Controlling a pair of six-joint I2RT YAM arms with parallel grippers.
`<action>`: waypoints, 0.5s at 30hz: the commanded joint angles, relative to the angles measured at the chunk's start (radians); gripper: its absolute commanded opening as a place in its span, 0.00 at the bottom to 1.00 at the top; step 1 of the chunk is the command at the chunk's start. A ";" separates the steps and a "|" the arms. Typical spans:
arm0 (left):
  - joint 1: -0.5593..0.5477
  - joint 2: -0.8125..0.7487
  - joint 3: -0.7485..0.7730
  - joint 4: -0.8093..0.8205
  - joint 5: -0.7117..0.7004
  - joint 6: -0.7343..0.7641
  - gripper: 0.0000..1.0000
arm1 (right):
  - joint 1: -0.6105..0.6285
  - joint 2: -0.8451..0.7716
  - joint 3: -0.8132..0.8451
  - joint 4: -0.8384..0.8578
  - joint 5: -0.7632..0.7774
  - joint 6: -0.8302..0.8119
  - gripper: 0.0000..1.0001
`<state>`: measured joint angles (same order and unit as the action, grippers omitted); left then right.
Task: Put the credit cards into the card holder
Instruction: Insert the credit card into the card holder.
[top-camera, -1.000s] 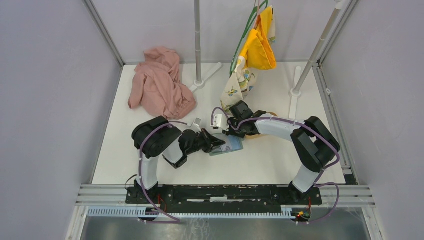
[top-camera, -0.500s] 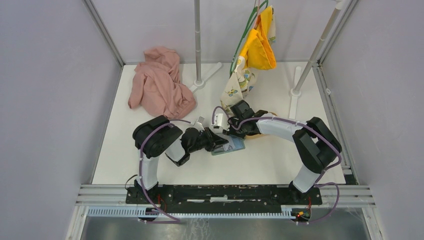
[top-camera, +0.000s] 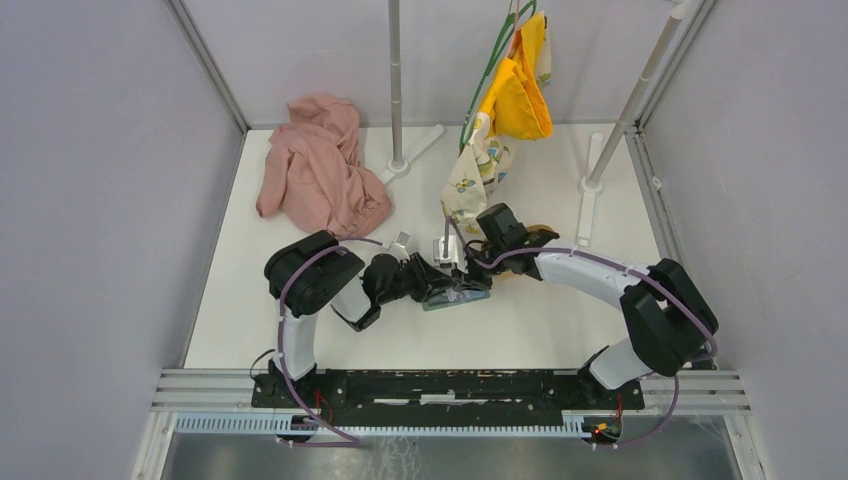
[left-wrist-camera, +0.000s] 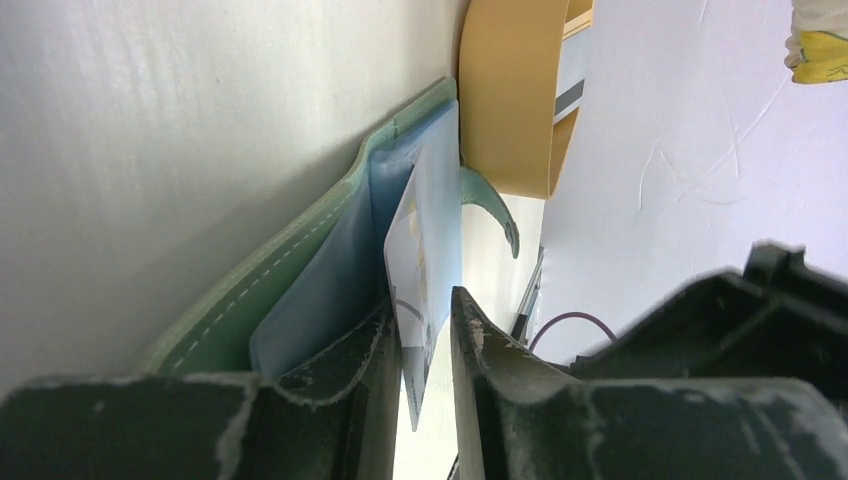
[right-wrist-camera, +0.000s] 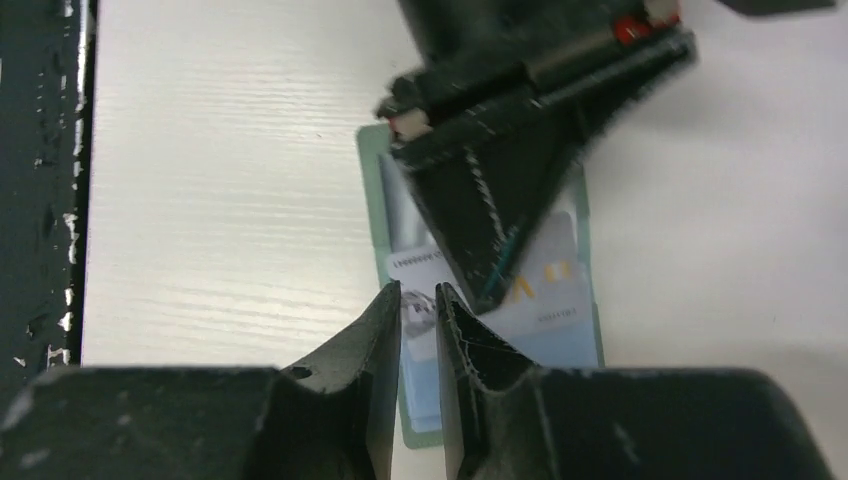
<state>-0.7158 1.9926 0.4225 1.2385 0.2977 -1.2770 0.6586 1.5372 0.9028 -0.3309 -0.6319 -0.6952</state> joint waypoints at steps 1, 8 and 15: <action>-0.007 -0.007 0.019 -0.040 0.006 0.041 0.31 | 0.079 -0.093 -0.076 0.089 -0.089 -0.095 0.24; -0.007 -0.007 0.025 -0.072 0.009 0.044 0.32 | 0.203 -0.134 -0.215 0.318 0.175 -0.151 0.21; -0.007 0.003 0.027 -0.081 0.014 0.046 0.32 | 0.305 -0.102 -0.236 0.414 0.383 -0.183 0.20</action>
<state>-0.7158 1.9926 0.4355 1.2182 0.3031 -1.2770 0.9119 1.4242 0.6632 -0.0433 -0.4011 -0.8417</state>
